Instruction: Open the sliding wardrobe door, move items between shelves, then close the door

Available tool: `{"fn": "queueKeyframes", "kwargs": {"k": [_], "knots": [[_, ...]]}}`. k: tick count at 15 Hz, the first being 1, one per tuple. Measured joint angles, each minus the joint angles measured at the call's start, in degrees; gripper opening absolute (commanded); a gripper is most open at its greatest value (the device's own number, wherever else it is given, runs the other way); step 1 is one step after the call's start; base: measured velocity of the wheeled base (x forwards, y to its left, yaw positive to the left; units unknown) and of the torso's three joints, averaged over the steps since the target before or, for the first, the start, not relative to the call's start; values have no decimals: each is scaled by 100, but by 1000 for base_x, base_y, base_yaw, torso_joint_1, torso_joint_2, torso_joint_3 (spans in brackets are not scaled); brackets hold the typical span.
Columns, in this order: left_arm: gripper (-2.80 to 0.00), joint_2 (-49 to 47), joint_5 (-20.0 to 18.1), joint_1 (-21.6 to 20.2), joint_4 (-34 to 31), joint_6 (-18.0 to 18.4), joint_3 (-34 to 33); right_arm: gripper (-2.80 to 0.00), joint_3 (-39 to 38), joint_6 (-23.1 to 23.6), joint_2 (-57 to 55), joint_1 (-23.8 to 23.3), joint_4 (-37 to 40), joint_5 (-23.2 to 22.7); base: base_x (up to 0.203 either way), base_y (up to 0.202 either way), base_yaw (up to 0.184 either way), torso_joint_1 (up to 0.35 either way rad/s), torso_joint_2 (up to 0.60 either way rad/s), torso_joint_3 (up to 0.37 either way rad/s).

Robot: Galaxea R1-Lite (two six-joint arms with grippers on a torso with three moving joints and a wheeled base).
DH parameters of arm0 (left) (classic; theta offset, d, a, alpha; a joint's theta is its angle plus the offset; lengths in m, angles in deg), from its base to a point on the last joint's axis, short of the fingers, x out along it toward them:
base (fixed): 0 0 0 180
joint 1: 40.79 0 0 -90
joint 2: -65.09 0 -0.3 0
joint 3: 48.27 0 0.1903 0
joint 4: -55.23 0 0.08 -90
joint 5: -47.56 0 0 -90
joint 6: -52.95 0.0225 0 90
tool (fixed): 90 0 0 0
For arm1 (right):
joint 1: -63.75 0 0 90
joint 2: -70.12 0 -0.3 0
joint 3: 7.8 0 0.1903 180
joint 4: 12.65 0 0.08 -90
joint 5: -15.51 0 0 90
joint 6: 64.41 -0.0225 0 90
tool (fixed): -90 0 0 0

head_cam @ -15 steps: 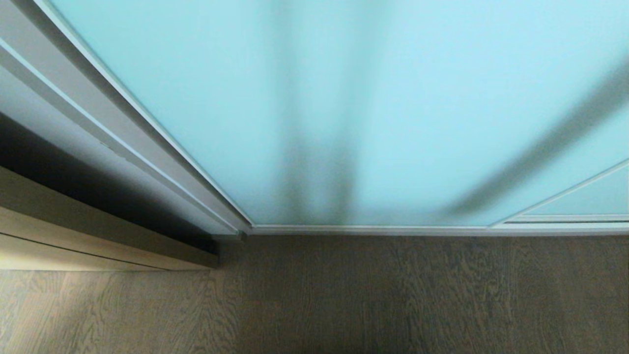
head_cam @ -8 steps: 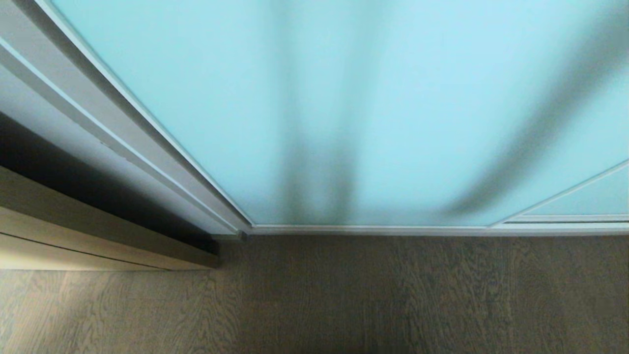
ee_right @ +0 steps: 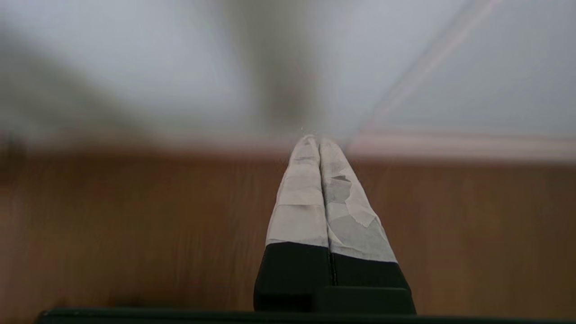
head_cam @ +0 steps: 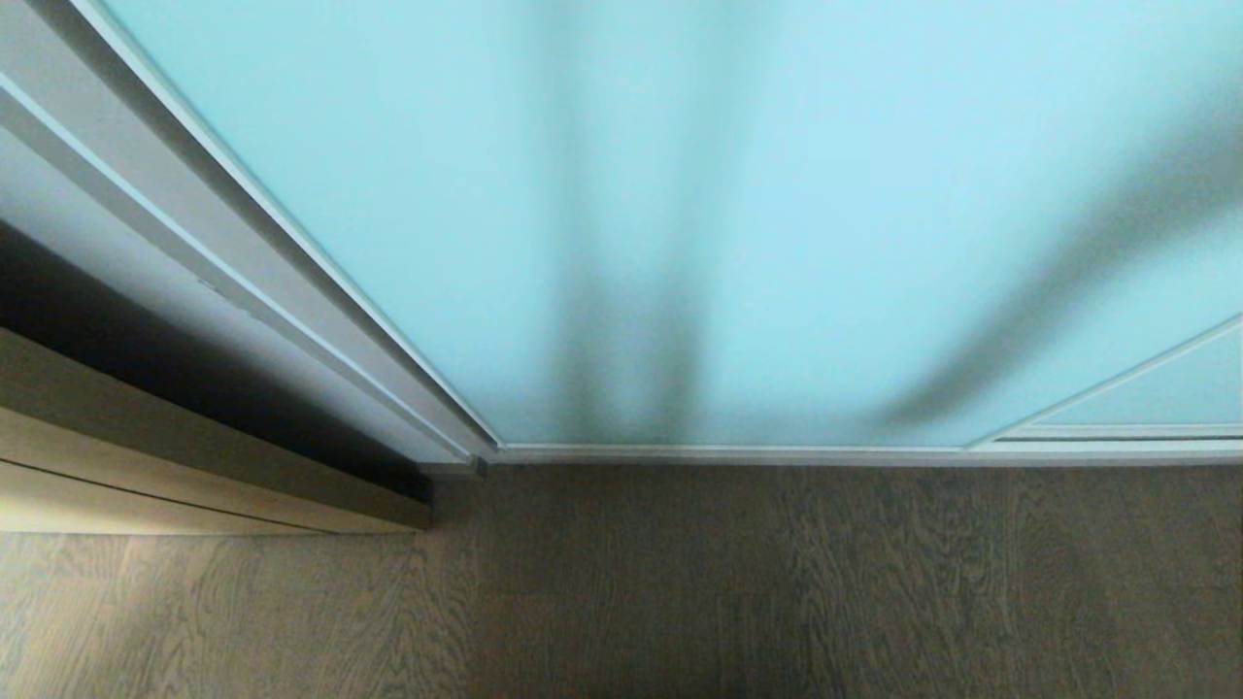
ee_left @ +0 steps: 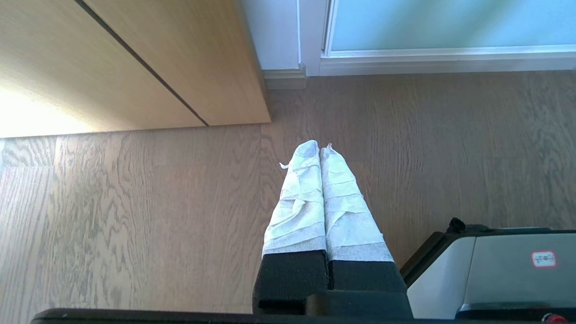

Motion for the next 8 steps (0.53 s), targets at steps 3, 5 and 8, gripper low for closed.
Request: {"fn": "queueKeyframes", "kwargs": {"k": [3,5,8], "knots": [[-280,0,1,0,0,-5,2,-280,-1774,82,1308,684,181,437,0,0,0,0,0,0],[-280,0,1,0,0,-7,2,-280,-2460,34,2147,996,406,622,0,0,0,0,0,0],[-280,0,1,0,-1,-5,2,-280,-3023,-74,3097,1217,1030,968,0,0,0,0,0,0]]}}
